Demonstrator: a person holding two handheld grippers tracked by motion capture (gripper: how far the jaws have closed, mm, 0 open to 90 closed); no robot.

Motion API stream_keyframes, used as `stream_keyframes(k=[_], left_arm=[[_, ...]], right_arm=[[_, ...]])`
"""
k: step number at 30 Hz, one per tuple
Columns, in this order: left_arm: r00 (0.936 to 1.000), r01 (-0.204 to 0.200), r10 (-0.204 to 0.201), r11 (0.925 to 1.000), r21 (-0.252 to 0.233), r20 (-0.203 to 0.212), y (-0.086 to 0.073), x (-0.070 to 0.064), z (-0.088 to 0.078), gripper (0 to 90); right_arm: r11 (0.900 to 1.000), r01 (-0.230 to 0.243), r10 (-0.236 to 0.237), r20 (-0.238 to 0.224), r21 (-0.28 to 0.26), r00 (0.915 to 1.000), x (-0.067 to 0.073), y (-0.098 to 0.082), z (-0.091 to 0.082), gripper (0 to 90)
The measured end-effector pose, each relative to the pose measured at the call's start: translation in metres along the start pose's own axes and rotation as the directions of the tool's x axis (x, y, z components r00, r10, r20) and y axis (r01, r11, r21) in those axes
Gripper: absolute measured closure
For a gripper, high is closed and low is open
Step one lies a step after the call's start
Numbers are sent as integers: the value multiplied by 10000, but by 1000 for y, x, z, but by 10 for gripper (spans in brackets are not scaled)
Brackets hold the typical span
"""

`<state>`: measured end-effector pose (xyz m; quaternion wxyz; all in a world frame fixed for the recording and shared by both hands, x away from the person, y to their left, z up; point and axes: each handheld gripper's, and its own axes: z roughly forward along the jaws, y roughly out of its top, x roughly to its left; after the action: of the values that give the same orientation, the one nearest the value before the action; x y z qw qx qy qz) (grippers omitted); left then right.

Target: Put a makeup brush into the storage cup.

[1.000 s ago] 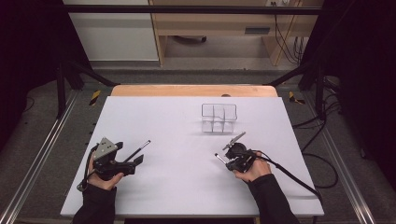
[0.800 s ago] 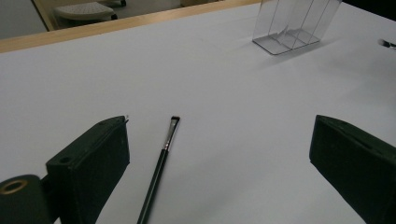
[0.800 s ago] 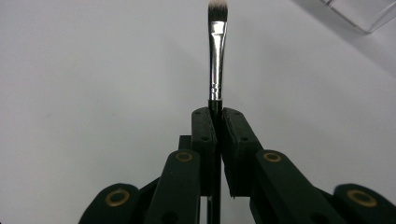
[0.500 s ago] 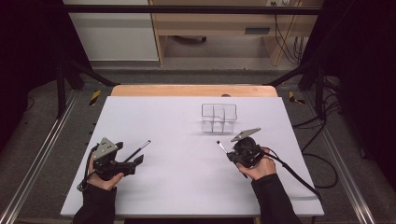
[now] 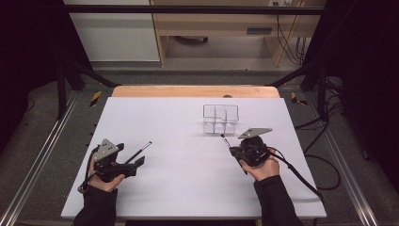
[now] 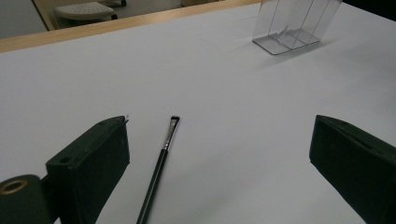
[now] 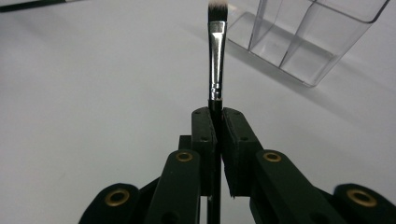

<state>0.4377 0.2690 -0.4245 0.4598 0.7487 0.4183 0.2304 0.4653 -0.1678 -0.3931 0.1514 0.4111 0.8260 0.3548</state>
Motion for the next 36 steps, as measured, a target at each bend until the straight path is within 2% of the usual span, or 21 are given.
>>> stream_keyframes(k=[1, 5, 7, 15, 18, 19, 29, 31, 32, 33, 34, 36], left_arm=[[10000, -1, 1, 10000, 3, 0, 0, 0, 0, 43], [10000, -6, 6, 10000, 6, 1, 0, 0, 0, 43], [10000, 1, -1, 10000, 2, 3, 0, 0, 0, 43], [10000, 11, -11, 10000, 4, 2, 0, 0, 0, 43], [10000, 19, -19, 10000, -2, 2, 0, 0, 0, 43], [10000, 19, -19, 10000, -2, 3, 0, 0, 0, 43], [10000, 29, -29, 10000, -4, -3, 0, 0, 0, 43], [10000, 31, -31, 10000, -6, 0, 0, 0, 0, 43], [10000, 34, -34, 10000, -6, 0, -1, 0, 1, 43], [10000, 27, -27, 10000, -4, 2, -1, 0, 1, 43], [10000, 27, -27, 10000, -4, 2, -1, 0, 1, 43], [10000, 19, -19, 10000, 4, 2, -1, 0, 1, 43]], right_arm=[[9995, -84, 85, 31, -305, 10000, 0, 0, -2, 845], [9972, -216, 224, 107, -721, 9997, -1, 1, -5, 845], [9932, -342, 360, 145, -1111, 9992, -2, 2, -8, 846], [9797, -604, 648, 170, -1910, 9978, -3, 3, -15, 845], [9722, -692, 755, 198, -2235, 9969, -4, 4, -19, 846], [9670, -763, 838, 206, -2432, 9963, -5, 4, -22, 846], [9472, -971, 1100, 252, -3057, 9936, -8, 7, -28, 846], [9371, -1026, 1201, 320, -3337, 9922, -9, 9, -29, 846], [9371, -1026, 1201, 320, -3337, 9922, -9, 9, -29, 846], [9286, -1063, 1273, 364, -3556, 9912, -9, 10, -30, 846], [9286, -1063, 1273, 364, -3556, 9912, -9, 10, -30, 846], [9193, -1095, 1337, 383, -3780, 9903, -9, 12, -32, 846]])
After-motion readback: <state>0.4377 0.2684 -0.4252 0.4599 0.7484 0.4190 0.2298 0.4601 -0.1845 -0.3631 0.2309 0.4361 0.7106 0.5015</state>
